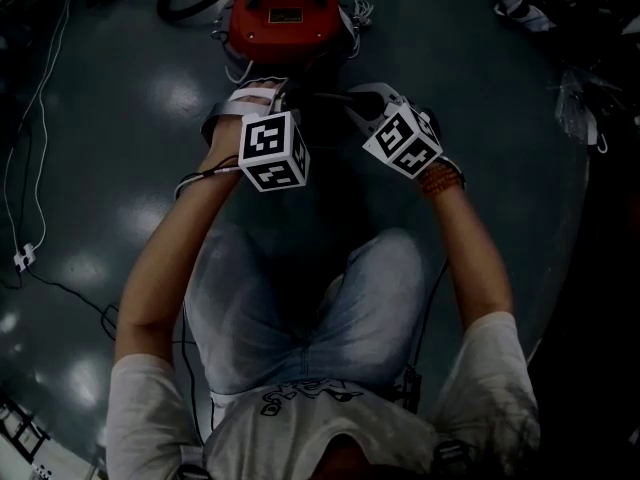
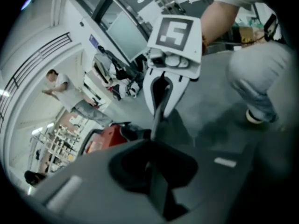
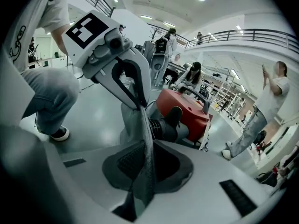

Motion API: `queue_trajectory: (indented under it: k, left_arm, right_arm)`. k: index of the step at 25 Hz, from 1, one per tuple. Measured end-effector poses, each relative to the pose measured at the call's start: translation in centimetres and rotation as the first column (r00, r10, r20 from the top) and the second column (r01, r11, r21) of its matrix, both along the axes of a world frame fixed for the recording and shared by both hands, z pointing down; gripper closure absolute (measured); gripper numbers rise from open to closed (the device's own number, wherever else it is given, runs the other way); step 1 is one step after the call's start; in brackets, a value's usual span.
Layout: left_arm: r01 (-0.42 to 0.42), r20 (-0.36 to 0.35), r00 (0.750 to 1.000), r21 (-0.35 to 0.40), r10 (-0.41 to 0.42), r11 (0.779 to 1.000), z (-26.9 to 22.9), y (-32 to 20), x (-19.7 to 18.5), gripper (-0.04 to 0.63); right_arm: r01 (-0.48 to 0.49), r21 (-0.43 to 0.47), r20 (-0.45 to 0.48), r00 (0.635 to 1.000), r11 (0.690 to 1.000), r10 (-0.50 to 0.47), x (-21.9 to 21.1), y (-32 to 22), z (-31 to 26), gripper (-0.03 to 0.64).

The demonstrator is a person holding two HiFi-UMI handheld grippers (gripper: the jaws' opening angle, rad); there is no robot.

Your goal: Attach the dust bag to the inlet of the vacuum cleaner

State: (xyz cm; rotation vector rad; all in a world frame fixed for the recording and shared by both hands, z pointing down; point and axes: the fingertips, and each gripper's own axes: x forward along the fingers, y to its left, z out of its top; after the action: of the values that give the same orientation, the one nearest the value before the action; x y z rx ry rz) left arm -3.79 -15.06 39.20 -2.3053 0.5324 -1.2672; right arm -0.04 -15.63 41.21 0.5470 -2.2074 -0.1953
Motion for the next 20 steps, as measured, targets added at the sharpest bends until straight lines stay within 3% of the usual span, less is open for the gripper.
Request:
queue_trajectory:
  k: [6, 14, 20]
  left_arm:
    - [0.022, -0.015, 1.000, 0.009, -0.021, 1.000, 0.9, 0.0, -0.8, 0.560]
    - [0.008, -0.023, 1.000, 0.031, -0.007, 1.000, -0.6, -0.5, 0.0, 0.557]
    - [0.053, -0.069, 0.996, 0.017, -0.052, 0.998, 0.3, -0.8, -1.2, 0.563]
  right_arm:
    - [0.022, 0.073, -0.045, 0.999, 0.997, -0.019, -0.6, -0.3, -0.8, 0.578]
    - [-0.042, 0.041, 0.027, 0.999, 0.998, 0.041, 0.2, -0.1, -0.2, 0.578]
    - [-0.025, 0.112, -0.013, 1.000, 0.993, 0.026, -0.7, -0.8, -1.1, 0.577]
